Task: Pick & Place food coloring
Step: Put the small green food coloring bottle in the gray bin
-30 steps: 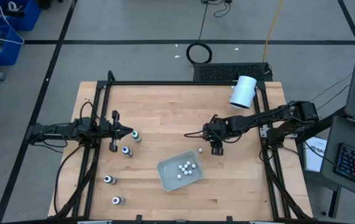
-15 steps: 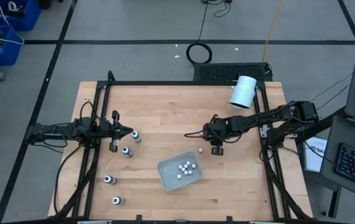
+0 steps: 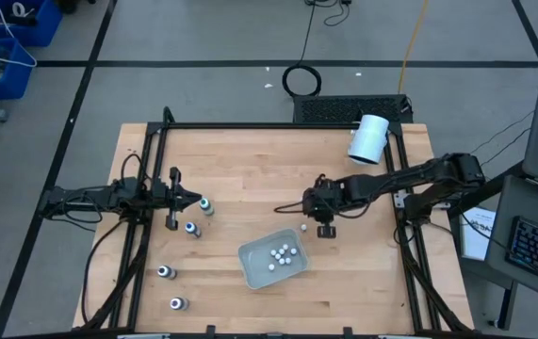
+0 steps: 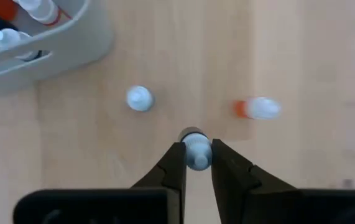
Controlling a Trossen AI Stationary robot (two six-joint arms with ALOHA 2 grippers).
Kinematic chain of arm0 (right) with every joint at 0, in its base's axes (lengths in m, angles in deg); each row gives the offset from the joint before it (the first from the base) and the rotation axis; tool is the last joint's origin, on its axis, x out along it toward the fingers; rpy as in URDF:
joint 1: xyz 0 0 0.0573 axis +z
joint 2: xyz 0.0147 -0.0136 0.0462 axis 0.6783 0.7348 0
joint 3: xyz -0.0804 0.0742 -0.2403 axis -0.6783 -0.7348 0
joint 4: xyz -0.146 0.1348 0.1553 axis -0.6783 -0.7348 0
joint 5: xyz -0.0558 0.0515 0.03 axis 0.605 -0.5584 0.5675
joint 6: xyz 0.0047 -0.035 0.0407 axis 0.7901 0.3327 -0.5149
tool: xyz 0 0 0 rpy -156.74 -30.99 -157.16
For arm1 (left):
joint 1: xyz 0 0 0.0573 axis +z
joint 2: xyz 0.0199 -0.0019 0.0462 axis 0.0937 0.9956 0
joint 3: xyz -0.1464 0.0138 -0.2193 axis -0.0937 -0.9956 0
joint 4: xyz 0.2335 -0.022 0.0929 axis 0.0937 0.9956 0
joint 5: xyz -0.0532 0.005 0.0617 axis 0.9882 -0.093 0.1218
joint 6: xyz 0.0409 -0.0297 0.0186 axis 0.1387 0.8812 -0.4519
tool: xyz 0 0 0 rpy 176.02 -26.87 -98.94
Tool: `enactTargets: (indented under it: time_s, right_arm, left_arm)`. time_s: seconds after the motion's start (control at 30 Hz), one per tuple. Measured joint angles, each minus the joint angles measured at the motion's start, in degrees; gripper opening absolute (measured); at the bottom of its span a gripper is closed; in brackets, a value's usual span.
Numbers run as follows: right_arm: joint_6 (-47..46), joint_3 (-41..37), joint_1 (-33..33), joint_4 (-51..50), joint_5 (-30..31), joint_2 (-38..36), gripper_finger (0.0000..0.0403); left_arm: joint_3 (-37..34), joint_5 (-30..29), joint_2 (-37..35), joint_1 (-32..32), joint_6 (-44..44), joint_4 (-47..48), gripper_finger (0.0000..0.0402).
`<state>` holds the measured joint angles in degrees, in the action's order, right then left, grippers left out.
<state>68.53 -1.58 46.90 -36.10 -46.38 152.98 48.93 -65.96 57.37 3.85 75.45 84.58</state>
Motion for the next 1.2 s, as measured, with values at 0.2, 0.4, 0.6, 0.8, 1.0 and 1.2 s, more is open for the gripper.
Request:
enactTargets:
  time_s: [0.2,0.4,0.6,0.8,1.0,1.2]
  right_arm:
    - [2.7,10.6,5.3,-3.4,2.7,0.4,0.0039]
    - [4.5,16.3,8.1,-3.4,5.5,2.1,0.0039]
    - [7.5,22.4,9.8,-4.4,2.9,10.4,0.0039]
    - [11.9,31.5,11.0,-8.5,-0.4,20.5,0.0039]
    - [14.6,34.9,9.9,-8.6,-2.3,26.7,0.0039]
    - [14.7,34.9,8.6,-8.7,-2.6,28.8,0.0039]
  left_arm:
    - [0.0,0.0,0.0,0.0,0.0,0.0,0.0026]
    - [0.0,0.0,0.0,0.0,0.0,0.0,0.0026]
    - [0.0,0.0,0.0,0.0,0.0,0.0,0.0026]
    - [0.0,0.0,0.0,0.0,0.0,0.0,0.0026]
    - [0.0,0.0,0.0,0.0,0.0,0.0,0.0026]
    - [0.0,0.0,0.0,0.0,0.0,0.0,0.0026]
